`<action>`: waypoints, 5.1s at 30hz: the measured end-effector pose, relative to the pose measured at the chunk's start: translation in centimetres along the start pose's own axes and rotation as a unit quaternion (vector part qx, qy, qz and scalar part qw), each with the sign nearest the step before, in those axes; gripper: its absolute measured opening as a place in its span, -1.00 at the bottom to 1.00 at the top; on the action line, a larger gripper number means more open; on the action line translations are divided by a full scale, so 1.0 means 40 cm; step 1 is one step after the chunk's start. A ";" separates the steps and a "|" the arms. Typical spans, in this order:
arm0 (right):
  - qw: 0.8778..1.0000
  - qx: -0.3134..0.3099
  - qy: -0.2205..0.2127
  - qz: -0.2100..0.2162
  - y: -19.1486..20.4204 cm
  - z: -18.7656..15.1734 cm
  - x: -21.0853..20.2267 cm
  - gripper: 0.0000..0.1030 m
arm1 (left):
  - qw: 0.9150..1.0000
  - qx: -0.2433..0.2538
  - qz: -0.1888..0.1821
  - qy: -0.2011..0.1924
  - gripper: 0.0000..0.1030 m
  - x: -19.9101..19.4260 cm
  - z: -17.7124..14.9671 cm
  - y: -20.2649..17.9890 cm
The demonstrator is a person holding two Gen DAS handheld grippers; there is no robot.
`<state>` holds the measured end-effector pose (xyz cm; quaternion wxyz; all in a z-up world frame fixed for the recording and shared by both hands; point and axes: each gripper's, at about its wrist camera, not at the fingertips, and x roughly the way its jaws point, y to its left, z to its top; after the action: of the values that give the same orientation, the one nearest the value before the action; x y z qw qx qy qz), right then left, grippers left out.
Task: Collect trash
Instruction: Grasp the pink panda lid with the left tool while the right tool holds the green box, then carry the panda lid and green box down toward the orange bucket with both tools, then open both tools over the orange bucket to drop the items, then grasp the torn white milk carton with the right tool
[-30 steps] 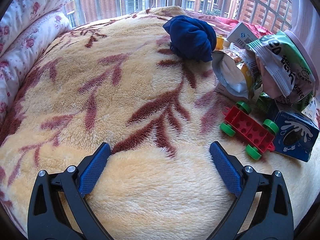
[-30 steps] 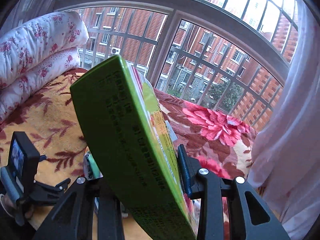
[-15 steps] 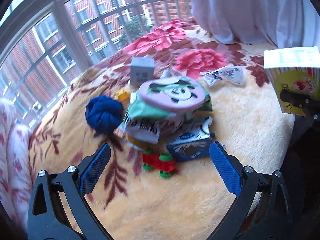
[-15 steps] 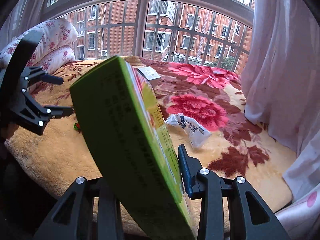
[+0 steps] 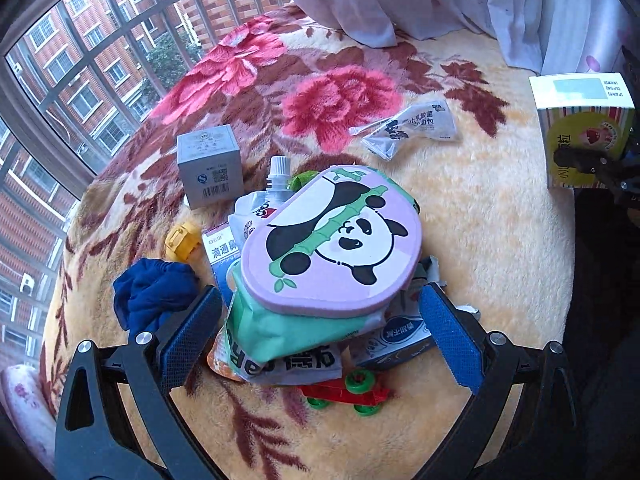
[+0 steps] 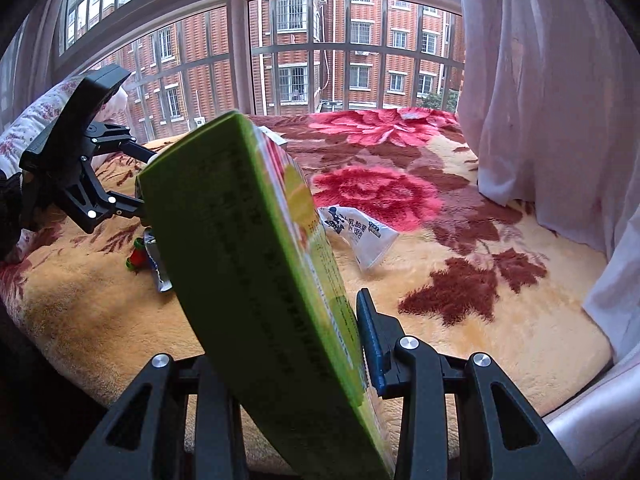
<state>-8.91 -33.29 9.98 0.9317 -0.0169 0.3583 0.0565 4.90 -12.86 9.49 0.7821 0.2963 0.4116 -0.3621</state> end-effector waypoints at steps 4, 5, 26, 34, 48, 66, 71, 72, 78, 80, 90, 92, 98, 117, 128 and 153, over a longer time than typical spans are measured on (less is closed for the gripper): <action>1.000 0.011 -0.001 0.000 -0.011 0.005 0.010 -0.30 | 1.000 -0.013 -0.014 0.006 0.87 0.059 -0.004 0.022; 1.000 0.011 -0.001 -0.001 -0.014 0.007 0.014 -0.30 | 1.000 -0.019 -0.015 0.002 0.87 0.066 -0.003 0.027; 0.999 0.020 0.002 0.027 0.020 0.051 0.050 -0.39 | 0.952 -0.240 0.139 -0.130 -0.05 -0.107 -0.020 -0.014; 0.995 0.051 -0.004 0.083 0.045 0.075 0.038 -0.39 | 0.927 -0.298 0.171 -0.153 -0.09 -0.225 -0.077 -0.007; 0.986 0.029 0.006 0.162 0.162 0.047 -0.042 -0.38 | 0.909 -0.302 0.234 -0.166 -0.09 -0.399 -0.279 -0.266; 0.978 -0.069 0.099 0.170 0.333 -0.223 -0.166 -0.37 | 0.931 -0.296 0.184 -0.110 -0.08 -0.367 -0.538 -0.538; 0.975 -0.068 0.132 0.168 0.348 -0.294 -0.148 -0.37 | 0.939 -0.295 0.162 -0.075 -0.08 -0.316 -0.597 -0.578; 0.974 -0.070 0.139 0.166 0.353 -0.308 -0.141 -0.37 | 0.941 -0.291 0.158 -0.065 -0.08 -0.302 -0.608 -0.586; 0.967 -0.077 0.180 0.162 0.388 -0.385 -0.079 -0.37 | 0.946 -0.297 0.130 -0.017 -0.08 -0.213 -0.663 -0.599; 0.966 -0.078 0.190 0.159 0.398 -0.406 -0.055 -0.37 | 0.945 -0.303 0.121 -0.007 -0.08 -0.187 -0.676 -0.595; 0.946 -0.069 0.275 0.156 0.411 -0.501 0.112 -0.37 | 0.947 -0.301 0.090 0.060 -0.08 -0.047 -0.700 -0.586; 0.942 -0.067 0.287 0.159 0.412 -0.514 0.135 -0.37 | 0.946 -0.304 0.086 0.067 -0.08 -0.032 -0.704 -0.581; 0.934 -0.070 0.310 0.163 0.412 -0.540 0.174 -0.36 | 0.943 -0.312 0.071 0.095 -0.08 0.012 -0.719 -0.570; 0.936 -0.037 0.308 0.167 0.337 -0.493 0.132 0.73 | 0.933 -0.352 0.018 0.069 0.54 -0.021 -0.730 -0.503; 0.963 -0.072 0.199 0.169 0.273 -0.350 -0.037 0.73 | 0.941 -0.331 0.069 -0.035 0.61 -0.194 -0.669 -0.476; 0.981 -0.050 0.105 0.156 0.304 0.102 0.299 0.73 | 0.906 -0.395 0.118 -0.095 0.65 -0.217 -0.494 -0.246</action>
<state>1.19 -19.81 5.14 0.8667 -0.0131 0.4488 0.2174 -15.01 -0.54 5.69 0.9075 -0.0266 0.4068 -0.1017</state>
